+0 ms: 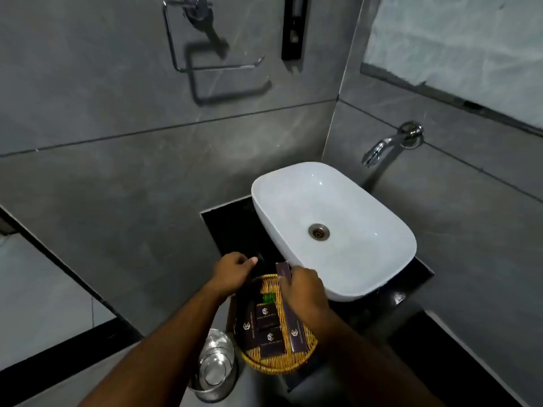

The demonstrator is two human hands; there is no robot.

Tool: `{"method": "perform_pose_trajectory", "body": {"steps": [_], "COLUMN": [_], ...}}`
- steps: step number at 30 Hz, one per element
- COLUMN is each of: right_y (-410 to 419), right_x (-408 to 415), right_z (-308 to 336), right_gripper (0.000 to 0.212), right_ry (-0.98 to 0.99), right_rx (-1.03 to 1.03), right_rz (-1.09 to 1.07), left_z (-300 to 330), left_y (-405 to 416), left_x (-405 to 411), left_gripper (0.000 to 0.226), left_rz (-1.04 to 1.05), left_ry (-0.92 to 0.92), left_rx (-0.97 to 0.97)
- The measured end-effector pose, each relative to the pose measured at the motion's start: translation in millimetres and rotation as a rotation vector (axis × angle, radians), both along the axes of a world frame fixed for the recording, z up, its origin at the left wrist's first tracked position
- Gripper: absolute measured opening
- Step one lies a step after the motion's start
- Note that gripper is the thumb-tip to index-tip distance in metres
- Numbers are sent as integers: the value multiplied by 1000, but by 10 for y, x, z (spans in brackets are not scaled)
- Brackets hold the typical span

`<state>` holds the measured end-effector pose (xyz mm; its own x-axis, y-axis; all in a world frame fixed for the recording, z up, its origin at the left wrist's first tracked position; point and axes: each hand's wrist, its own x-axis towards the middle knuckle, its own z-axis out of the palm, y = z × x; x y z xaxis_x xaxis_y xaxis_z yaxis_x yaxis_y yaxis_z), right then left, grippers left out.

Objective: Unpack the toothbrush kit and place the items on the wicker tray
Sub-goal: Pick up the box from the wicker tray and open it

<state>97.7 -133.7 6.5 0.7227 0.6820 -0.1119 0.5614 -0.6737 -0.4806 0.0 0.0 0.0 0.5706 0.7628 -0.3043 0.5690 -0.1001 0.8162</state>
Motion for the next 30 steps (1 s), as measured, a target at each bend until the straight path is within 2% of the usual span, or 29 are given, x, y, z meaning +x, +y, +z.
{"method": "perform_pose_trajectory", "body": {"steps": [4,9,11,14,18,21,28,30], "right_y": [-72,-10,17,52,93,126,148,136], "right_x": [0,-38,-30,-21,-48,-64,-99,-116], "right_z": [-262,-451,-437,-354,-181,-51,168,203], "right_gripper": [22,18,18,32,40,42,40,40], "right_ry": [-41,-137,-98,-72,-121,-138,-225,-225], "right_rx": [-248,-269,-242,-132,-17,66,164,184], "right_rz": [112,135,119,97,119,128,161,162], "left_z": [-124,-212,-234,-185,33,224,593,654], "left_y": [-31,-77,-63,-28,40,96,117,145], "left_x": [130,317,371,415,420,388,364,345], "left_gripper": [25,24,25,31,15,9,36,37], "left_rz": [27,59,84,155,155,126,228,300], "left_ry": [-4,9,4,-93,-244,-293,-369,-425], "left_rx": [-108,-187,-170,-209,-239,-173,-83,-137]}}
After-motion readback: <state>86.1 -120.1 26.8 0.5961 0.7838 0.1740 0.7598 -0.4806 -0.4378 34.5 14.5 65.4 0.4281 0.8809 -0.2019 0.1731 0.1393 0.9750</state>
